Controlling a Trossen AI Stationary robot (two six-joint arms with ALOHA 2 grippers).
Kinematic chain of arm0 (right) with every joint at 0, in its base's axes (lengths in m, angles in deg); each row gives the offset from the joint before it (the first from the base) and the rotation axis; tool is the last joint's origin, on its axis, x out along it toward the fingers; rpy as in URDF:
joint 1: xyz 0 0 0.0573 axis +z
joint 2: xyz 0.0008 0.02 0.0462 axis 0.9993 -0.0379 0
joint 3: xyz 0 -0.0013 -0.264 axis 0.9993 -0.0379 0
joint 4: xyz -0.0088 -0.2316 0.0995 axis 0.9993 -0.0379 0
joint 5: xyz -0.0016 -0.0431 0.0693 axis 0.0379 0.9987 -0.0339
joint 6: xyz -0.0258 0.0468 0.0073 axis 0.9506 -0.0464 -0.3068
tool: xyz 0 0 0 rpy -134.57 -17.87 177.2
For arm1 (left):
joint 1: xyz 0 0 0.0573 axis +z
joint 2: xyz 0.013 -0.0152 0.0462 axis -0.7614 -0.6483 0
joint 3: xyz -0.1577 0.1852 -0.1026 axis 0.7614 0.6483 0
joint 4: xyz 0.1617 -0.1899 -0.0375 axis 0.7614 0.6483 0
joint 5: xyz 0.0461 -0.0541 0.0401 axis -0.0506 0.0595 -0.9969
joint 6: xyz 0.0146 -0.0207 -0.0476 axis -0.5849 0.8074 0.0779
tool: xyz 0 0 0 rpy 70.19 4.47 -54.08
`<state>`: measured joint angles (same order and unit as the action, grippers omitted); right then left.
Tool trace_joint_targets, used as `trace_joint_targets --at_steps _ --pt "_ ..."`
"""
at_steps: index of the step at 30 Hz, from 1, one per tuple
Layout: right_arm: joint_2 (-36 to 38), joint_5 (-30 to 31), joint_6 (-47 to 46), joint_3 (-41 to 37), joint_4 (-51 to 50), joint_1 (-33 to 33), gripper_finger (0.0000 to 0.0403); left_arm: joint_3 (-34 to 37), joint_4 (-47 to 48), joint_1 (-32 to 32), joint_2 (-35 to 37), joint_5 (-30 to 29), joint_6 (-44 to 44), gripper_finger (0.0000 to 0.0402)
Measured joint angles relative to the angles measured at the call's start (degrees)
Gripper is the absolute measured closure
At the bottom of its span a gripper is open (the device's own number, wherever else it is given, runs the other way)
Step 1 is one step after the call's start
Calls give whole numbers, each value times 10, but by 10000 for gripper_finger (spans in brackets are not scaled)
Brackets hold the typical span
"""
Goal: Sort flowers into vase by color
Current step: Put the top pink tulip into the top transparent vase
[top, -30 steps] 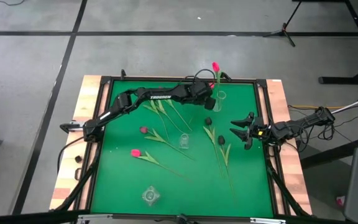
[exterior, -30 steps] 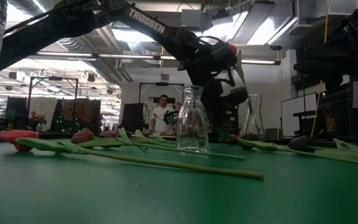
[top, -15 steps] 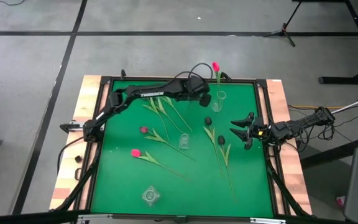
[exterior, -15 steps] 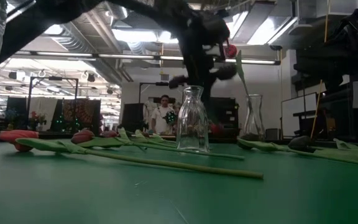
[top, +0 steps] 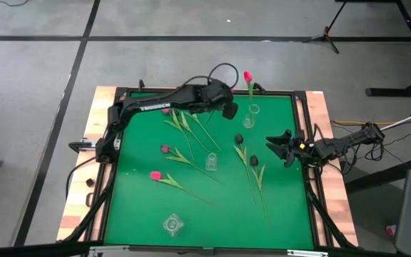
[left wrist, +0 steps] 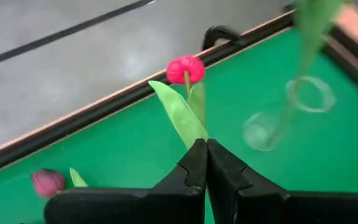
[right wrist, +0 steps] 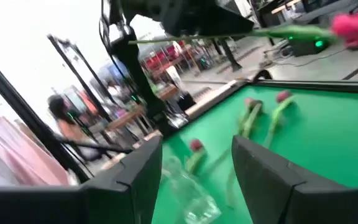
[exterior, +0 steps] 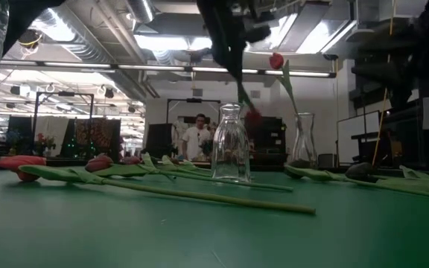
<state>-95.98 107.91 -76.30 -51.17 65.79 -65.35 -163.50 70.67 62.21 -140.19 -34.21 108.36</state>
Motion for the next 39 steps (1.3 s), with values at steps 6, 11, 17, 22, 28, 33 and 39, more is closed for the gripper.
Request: trace_joint_targets --at_steps 6,11,17,22,28,33,39 --pt "-1 -3 -16 0 87 0 210 0 -35 -43 37 -46 -29 401" --pt "-3 -4 -15 0 112 0 210 0 -37 -72 70 -85 -45 401" --pt "-29 -9 -62 0 84 0 210 0 -6 -97 85 -60 -114 401" --pt "-67 -9 -65 0 85 0 210 0 46 -91 79 15 -159 400" --pt "-81 -9 -65 0 86 0 210 32 51 -65 40 90 -175 355" --pt "-83 -25 -65 0 81 0 210 44 48 -30 -4 140 -156 285" --pt "-83 -29 -60 0 68 0 210 44 42 -10 -61 175 -144 217"
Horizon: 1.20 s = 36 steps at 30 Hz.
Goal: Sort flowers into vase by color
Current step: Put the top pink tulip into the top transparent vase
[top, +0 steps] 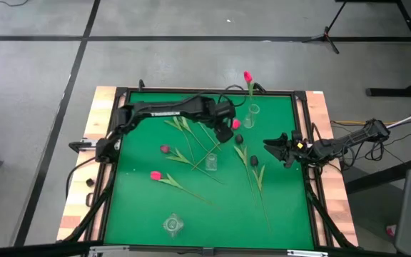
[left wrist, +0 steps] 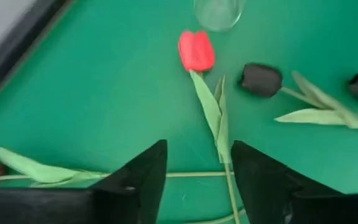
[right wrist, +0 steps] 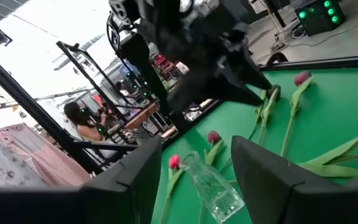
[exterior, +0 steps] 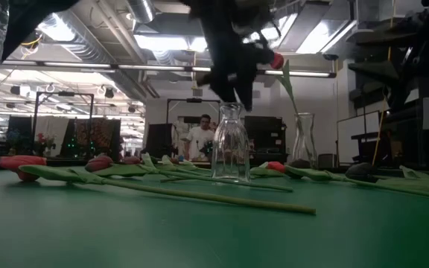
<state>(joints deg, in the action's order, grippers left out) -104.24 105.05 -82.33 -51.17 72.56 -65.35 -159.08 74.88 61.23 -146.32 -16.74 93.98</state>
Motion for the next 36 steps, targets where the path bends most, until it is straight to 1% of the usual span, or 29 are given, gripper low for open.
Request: trace_joint_targets --at_steps 5,9,13,16,23,27,32,36 --pt "0 0 1 0 -15 0 210 0 -9 -5 -43 42 0 194" --pt "0 0 2 0 -20 0 210 0 -26 -15 -68 53 -11 192" --pt "0 0 2 0 -26 0 210 0 -32 -13 -91 86 -15 192" --pt "0 0 2 0 -32 0 210 0 -30 -13 -106 89 -19 192" --pt "0 -6 2 0 -33 0 210 0 -23 -6 -115 98 -32 192" --pt "0 -6 2 0 -38 0 210 0 -11 -5 -119 99 -46 203" --pt "0 -6 2 0 -42 0 210 1 -9 -1 -132 120 -56 220" --pt "0 -6 2 0 -43 0 210 -1 -10 -3 -142 118 -63 229"
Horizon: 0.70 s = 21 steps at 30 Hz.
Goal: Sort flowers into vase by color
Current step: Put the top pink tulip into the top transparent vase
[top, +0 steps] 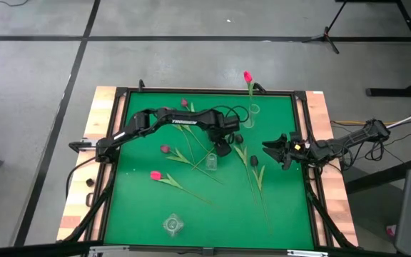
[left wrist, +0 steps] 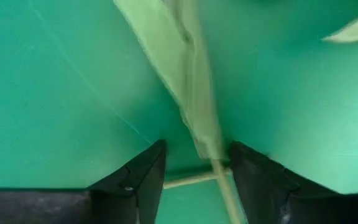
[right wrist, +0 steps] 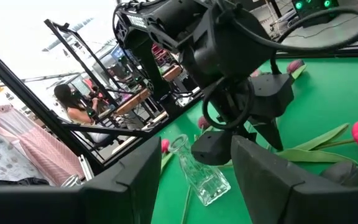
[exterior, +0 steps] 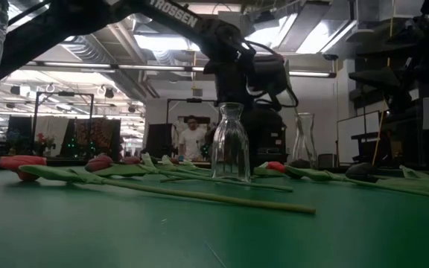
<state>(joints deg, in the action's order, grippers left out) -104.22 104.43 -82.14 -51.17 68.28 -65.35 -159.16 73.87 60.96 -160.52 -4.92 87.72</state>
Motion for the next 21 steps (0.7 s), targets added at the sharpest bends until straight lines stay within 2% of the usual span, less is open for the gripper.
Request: trace_joint_targets --at_steps 5,12,21 --pt "0 -1 0 0 -4 0 210 -1 4 0 -3 0 5 260" --pt "0 -1 0 0 -4 0 210 0 6 1 -4 -5 16 383" --pt "0 -1 0 0 -4 0 210 -15 10 0 -6 -18 37 398"
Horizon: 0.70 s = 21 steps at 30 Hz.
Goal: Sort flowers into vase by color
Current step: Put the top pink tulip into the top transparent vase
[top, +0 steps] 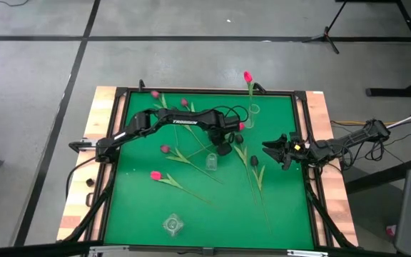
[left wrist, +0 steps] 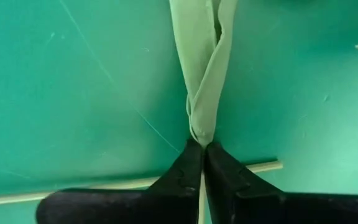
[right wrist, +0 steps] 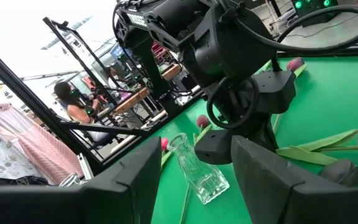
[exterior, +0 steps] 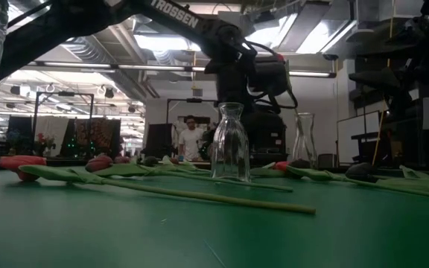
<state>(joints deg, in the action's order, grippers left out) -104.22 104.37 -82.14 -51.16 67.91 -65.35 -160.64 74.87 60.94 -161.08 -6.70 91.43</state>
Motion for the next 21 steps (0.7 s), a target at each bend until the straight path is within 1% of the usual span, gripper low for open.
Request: trace_joint_targets --at_steps 7,14,21 --pt "0 0 0 0 0 0 210 -34 4 -2 0 2 15 400" --pt "0 0 0 0 1 0 210 -75 40 -15 2 2 15 401" --pt "0 0 0 0 1 0 210 -83 80 -19 2 -2 14 401"
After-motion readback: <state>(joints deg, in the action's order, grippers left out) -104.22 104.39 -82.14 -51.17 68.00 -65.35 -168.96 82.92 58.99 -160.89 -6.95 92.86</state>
